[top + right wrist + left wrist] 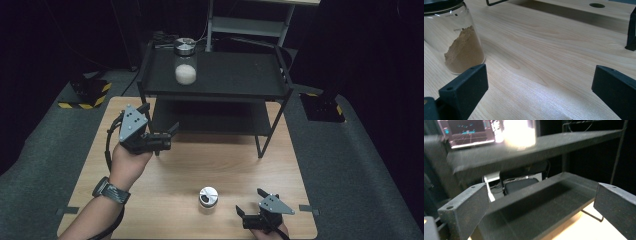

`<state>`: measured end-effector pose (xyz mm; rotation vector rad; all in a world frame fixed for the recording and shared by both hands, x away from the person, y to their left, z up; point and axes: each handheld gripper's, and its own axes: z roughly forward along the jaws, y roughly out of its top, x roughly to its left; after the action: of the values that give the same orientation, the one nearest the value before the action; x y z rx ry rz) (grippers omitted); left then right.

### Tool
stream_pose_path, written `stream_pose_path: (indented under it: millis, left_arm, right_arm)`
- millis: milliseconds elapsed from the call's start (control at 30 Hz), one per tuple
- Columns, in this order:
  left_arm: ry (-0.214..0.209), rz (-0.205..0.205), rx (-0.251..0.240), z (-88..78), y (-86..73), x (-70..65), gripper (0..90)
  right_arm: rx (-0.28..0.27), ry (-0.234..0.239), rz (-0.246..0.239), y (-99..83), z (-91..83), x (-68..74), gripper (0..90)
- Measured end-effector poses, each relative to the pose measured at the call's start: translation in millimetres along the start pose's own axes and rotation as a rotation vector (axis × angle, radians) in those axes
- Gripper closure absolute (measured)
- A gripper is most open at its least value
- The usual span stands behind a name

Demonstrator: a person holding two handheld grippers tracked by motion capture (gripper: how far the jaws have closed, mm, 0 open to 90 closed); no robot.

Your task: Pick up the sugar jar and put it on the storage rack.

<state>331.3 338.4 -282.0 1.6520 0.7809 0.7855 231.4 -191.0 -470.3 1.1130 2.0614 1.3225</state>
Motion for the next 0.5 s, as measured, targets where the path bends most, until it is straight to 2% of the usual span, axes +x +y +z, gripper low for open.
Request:
stream_pose_path:
  millis: [100,400,500]
  left_arm:
    - [-0.017,-0.018,0.005,-3.7,-8.5,2.6,0.3]
    - [-0.033,-0.016,0.037,-19.7,-46.4,0.0,0.3]
    - [-0.039,-0.027,0.044,-25.4,-60.7,-0.8,0.3]
  right_arm:
    - [0.001,0.001,0.000,0.2,0.1,-0.1,0.3]
    - [0.004,-0.002,-0.003,0.7,0.2,0.6,0.3]
    - [0.004,-0.002,-0.004,0.7,0.3,0.6,0.3]
